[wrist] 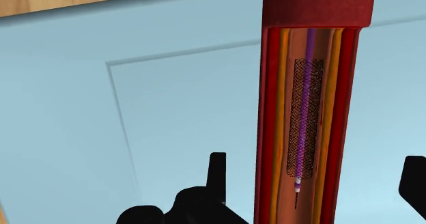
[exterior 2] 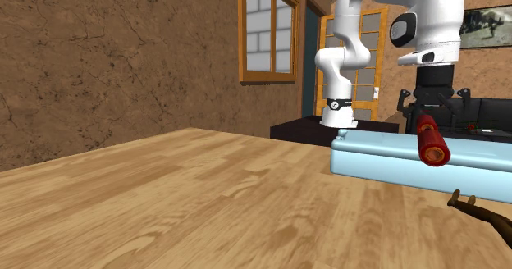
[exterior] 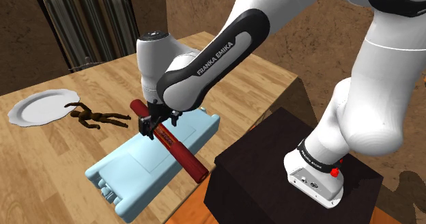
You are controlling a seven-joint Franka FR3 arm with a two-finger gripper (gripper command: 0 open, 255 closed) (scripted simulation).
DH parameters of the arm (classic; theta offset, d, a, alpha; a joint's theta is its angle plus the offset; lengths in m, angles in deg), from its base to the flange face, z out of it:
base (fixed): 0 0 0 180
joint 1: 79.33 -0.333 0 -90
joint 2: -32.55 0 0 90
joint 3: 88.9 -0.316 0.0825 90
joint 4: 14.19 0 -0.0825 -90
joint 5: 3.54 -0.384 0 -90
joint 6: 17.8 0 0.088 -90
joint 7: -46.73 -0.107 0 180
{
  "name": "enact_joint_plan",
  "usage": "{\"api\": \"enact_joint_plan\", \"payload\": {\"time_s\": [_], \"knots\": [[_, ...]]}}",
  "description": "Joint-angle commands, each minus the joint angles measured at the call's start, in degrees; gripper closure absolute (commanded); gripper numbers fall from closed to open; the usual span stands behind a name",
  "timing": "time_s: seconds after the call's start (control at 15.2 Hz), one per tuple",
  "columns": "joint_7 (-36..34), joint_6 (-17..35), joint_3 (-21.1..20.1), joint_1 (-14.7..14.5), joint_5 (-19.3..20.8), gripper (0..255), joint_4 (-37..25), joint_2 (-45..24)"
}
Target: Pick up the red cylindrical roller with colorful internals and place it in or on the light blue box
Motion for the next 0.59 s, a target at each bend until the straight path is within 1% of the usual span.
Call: {"api": "enact_joint_plan", "payload": {"time_s": [0.0, 0.07, 0.53], "knots": [[0.55, -3.01, -0.27, 0.37, -0.73, 0, -0.80, 2.22], [0.79, -4.38, -0.37, 0.52, -1.08, 0, -1.11, 3.30], [0.80, -4.38, -0.36, 0.51, -1.08, 0, -1.11, 3.30]]}}
